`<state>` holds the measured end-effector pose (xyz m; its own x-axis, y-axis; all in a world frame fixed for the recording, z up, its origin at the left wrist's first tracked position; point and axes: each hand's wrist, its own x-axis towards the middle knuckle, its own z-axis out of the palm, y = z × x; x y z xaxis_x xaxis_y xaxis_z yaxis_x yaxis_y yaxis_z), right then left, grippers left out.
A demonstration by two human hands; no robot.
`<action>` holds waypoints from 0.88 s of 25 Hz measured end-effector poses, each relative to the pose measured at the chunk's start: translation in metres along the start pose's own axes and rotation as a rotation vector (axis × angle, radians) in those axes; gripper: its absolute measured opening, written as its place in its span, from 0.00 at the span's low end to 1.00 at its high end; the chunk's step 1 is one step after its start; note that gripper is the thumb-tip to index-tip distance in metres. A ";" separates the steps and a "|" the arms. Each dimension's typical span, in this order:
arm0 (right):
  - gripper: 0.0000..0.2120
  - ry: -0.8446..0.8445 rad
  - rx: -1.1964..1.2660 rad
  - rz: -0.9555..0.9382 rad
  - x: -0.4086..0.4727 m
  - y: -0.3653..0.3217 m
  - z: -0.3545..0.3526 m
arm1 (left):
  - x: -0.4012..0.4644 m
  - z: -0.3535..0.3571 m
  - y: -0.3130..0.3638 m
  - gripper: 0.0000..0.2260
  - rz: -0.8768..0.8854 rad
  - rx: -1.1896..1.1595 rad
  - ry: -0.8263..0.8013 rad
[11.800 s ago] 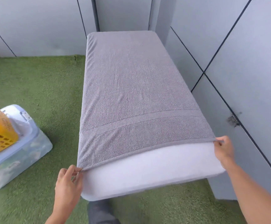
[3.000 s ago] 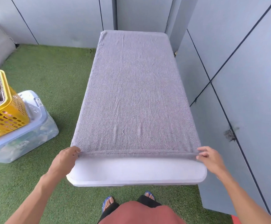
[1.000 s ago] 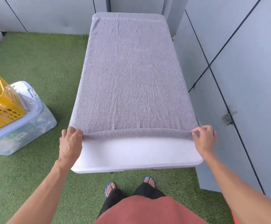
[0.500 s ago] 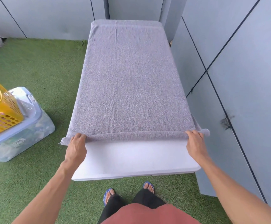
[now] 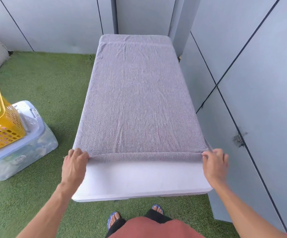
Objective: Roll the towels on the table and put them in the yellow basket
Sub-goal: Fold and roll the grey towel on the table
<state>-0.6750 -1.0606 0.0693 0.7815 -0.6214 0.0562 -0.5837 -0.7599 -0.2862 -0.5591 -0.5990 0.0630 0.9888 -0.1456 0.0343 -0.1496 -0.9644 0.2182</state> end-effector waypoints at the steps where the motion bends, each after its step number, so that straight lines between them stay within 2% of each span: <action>1: 0.10 0.008 -0.098 -0.031 -0.010 -0.002 0.002 | -0.013 0.006 0.007 0.09 0.028 0.047 0.020; 3: 0.19 -0.048 -0.172 -0.090 -0.021 0.001 0.010 | -0.037 0.017 0.014 0.20 0.067 0.056 0.012; 5: 0.23 -0.104 -0.138 -0.111 -0.014 0.003 0.015 | -0.036 0.021 0.014 0.27 0.087 0.069 -0.005; 10: 0.17 -0.162 -0.128 -0.119 0.019 -0.004 0.017 | 0.001 0.006 0.012 0.10 -0.023 0.068 -0.119; 14: 0.17 -0.309 -0.155 -0.226 0.011 0.007 0.007 | -0.011 0.004 -0.020 0.10 -0.047 0.050 -0.223; 17: 0.18 -0.424 0.000 -0.196 0.017 0.019 -0.010 | -0.004 0.001 -0.035 0.10 -0.084 -0.110 -0.350; 18: 0.19 -0.441 0.110 -0.106 0.025 0.020 -0.013 | 0.003 -0.001 -0.036 0.09 -0.137 -0.213 -0.347; 20: 0.17 -0.344 0.314 0.078 0.035 0.015 -0.012 | 0.013 -0.005 -0.032 0.08 -0.213 -0.322 -0.240; 22: 0.12 -0.186 0.223 0.040 0.028 0.008 -0.003 | 0.013 -0.007 -0.024 0.04 -0.117 -0.146 -0.075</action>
<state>-0.6581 -1.0849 0.0712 0.7980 -0.5884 -0.1301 -0.5679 -0.6619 -0.4892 -0.5425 -0.5760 0.0647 0.9959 -0.0555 -0.0715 -0.0265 -0.9343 0.3554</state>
